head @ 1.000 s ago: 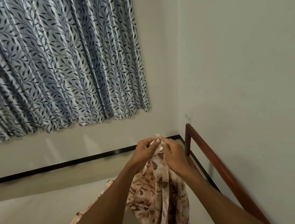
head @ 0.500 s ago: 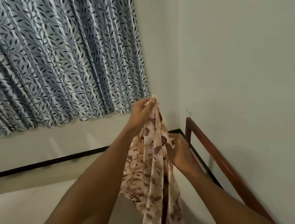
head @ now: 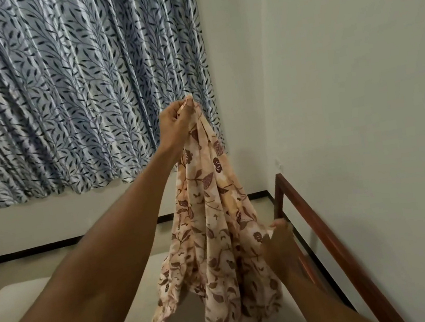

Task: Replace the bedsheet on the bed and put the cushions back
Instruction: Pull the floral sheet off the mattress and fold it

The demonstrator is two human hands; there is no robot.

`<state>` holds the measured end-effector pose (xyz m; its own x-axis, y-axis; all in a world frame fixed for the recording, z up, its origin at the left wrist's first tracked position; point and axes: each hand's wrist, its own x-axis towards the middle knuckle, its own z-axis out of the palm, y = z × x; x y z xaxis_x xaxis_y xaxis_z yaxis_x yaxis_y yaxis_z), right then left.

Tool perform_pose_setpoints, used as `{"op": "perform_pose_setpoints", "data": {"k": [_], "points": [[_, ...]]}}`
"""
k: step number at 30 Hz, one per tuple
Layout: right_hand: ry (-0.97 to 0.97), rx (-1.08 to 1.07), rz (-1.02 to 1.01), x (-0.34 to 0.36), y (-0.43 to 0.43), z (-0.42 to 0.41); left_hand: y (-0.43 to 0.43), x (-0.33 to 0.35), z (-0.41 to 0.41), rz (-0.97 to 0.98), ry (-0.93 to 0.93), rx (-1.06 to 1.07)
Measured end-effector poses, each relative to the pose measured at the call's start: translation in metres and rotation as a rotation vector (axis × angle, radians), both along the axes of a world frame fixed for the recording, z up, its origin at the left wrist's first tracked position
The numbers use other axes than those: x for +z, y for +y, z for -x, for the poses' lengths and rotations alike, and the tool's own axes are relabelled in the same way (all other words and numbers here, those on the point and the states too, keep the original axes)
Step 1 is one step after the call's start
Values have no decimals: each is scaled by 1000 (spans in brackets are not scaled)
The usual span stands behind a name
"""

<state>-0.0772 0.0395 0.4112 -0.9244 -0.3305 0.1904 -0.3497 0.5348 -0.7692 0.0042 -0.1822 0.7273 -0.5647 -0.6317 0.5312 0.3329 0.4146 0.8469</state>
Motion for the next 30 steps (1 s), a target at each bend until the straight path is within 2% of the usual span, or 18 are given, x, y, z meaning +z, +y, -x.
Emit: {"op": "perform_pose_setpoints", "data": {"k": [2,5,10,13,16,18,21,23,26,30], "points": [[116,16,110,10,-7,-9,-3,5,0,28,-8,13],[387,129,124,32,-33,-15,-2,5,2,58,-14,9],[476,317,282,91,-71,-17,-4,1,4,149,-61,-57],[497,380,353,115,-82,-22,-7,-2,3,231,-93,-74],[487,374,311,128,-93,-25,-13,-5,3,247,-132,-98],[507,343,209,133,-97,-29,-15,-6,4,253,-145,-93],[605,197,-69,135,-95,-34,-14,-5,7,256,-142,-102],[593,94,-132,133,-92,-33,-12,-2,8,261,-129,-99],[536,46,-15,127,-84,-23,-14,1,7,275,-118,-55],[427,91,175,116,-72,-5,-16,-1,7,259,-116,-37]]}}
